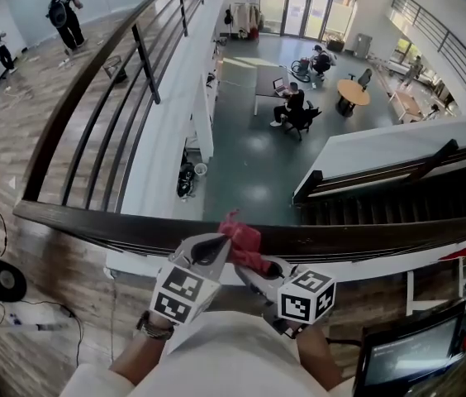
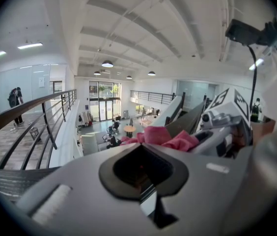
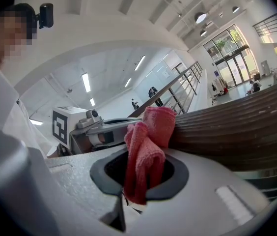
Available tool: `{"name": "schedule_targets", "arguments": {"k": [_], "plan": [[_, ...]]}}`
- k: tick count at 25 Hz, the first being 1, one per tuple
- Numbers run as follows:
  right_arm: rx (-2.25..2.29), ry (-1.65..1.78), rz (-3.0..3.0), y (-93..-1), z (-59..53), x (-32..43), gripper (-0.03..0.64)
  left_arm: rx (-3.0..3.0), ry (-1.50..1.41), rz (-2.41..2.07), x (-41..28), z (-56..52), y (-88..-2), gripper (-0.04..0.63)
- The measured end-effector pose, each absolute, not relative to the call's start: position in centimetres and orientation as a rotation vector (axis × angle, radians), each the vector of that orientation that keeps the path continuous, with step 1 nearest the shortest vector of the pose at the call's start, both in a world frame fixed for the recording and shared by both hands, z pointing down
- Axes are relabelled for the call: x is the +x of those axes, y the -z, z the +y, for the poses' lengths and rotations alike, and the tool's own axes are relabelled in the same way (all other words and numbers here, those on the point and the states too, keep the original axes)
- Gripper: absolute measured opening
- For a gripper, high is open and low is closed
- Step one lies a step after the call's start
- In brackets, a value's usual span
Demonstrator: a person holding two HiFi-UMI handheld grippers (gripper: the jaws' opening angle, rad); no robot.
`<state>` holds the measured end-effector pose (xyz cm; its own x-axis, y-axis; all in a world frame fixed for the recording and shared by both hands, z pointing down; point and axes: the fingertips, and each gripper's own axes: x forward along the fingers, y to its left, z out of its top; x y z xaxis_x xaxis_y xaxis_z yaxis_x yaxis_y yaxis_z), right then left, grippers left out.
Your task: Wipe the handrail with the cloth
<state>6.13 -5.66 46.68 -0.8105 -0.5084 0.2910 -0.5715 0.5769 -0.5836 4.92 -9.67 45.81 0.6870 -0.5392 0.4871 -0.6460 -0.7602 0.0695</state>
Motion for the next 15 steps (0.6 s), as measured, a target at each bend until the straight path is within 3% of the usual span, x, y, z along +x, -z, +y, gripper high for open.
{"name": "schedule_targets", "arguments": {"k": [15], "plan": [[0.947,-1.095,-2.715,-46.92,-6.44,5.79,0.061,2.673,-0.678,-0.913,4.71,-10.26,-46.06,0.003]]}}
